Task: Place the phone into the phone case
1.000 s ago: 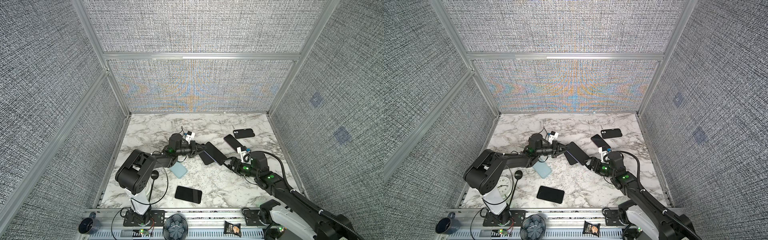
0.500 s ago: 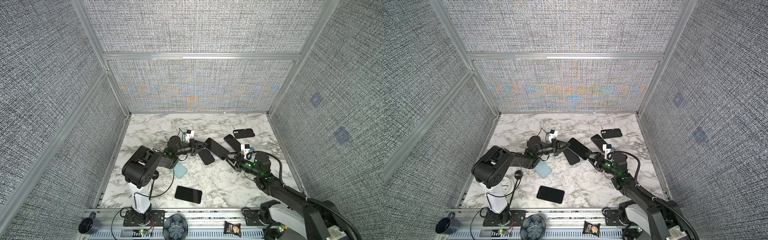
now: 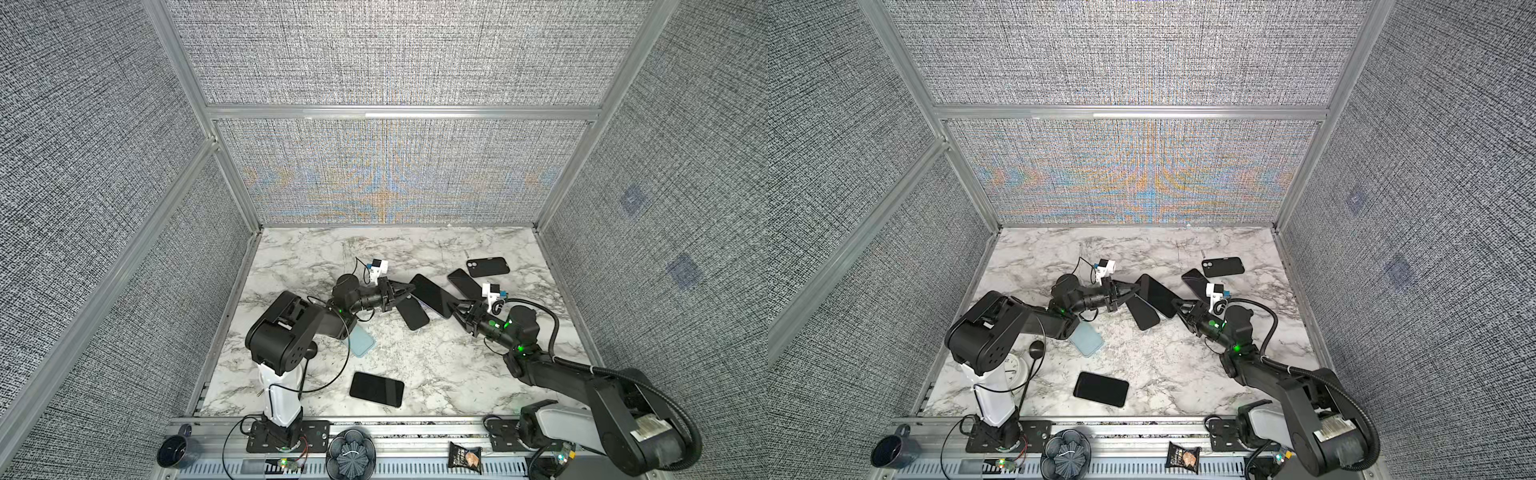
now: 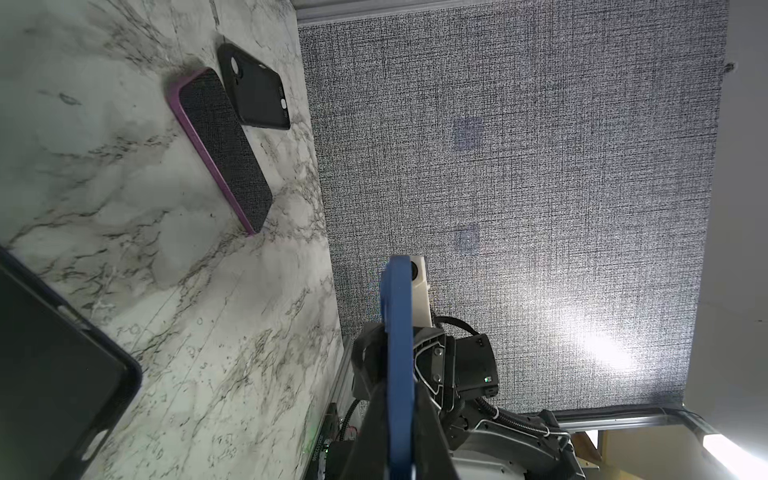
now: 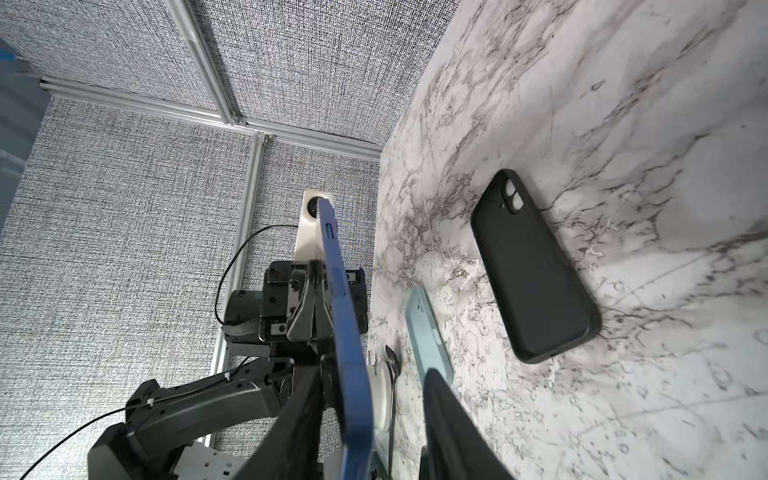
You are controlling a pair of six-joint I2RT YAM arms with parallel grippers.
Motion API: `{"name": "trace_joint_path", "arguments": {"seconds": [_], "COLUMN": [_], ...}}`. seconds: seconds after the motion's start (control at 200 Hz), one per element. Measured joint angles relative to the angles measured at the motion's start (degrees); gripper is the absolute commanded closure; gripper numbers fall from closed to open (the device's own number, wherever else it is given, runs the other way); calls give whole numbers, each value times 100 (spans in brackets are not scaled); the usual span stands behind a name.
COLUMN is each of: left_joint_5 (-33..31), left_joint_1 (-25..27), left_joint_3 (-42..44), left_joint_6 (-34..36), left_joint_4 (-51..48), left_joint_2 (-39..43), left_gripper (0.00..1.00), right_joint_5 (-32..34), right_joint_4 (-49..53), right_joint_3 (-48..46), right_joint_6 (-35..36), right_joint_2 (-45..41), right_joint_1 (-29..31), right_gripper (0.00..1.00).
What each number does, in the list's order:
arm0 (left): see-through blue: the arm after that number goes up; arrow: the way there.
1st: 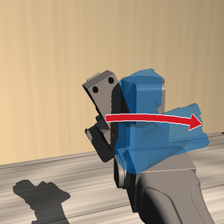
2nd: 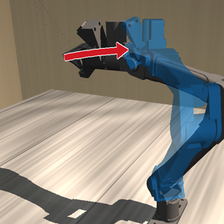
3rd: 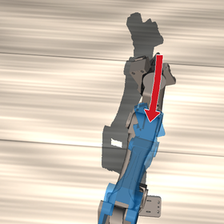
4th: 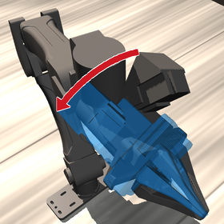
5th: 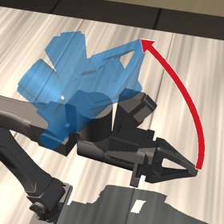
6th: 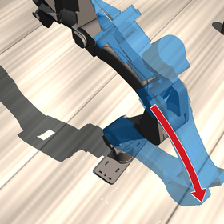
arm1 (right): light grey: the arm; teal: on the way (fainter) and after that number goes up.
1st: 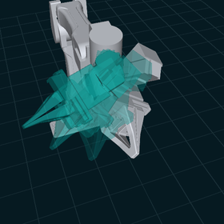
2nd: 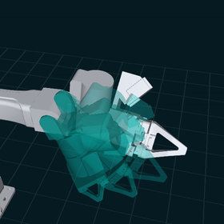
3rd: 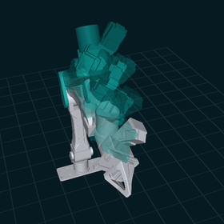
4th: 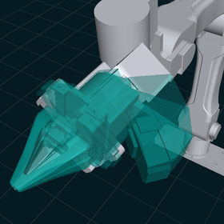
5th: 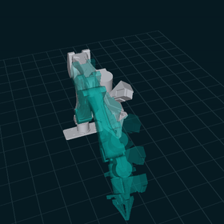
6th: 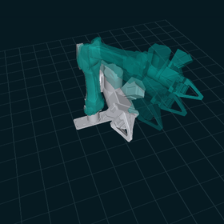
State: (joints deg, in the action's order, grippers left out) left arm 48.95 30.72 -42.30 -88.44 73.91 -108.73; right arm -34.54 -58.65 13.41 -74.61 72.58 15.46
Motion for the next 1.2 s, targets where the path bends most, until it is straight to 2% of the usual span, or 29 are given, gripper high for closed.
{"name": "trace_joint_path", "arguments": {"seconds": [0.205, 0.43, 0.52, 0.63, 0.74, 0.875, 0.97, 1.075, 1.201], "left_joint_5": [-59, -59, -59, -57, -52, 50, -11, -533, -1182], "left_joint_1": [0, 0, 0, 7, -15, -90, -133, -94, -76], "left_joint_3": [13, 55, 76, 111, 118, -85, -452, -1405, -2461], "left_joint_6": [-57, -114, -94, 94, 455, 1344, 2323, 3807, 5233], "left_joint_4": [144, 284, 304, 142, -365, -1663, -3193, -5506, -7587], "left_joint_2": [-46, -44, -17, 114, 306, 592, 885, 1102, 874], "left_gripper": [100, 99, 91, 71, 60, 51, 48, 47, 46], "right_joint_5": [24, 83, 81, 61, 87, 81, 83, 79, 59], "right_joint_4": [-540, -404, -195, 66, 566, 1357, 1978, 2634, 3394], "right_joint_3": [-61, -55, -7, 44, 94, 118, 116, 116, 205], "right_joint_6": [-166, -188, -177, -122, 35, 302, 516, 793, 1163], "right_joint_2": [138, -133, -289, -503, -745, -1161, -1526, -1945, -2243], "right_joint_1": [0, 2, 2, 4, -11, -87, -181, -289, -372], "right_gripper": [78, 85, 88, 92, 94, 94, 95, 96, 95]}}
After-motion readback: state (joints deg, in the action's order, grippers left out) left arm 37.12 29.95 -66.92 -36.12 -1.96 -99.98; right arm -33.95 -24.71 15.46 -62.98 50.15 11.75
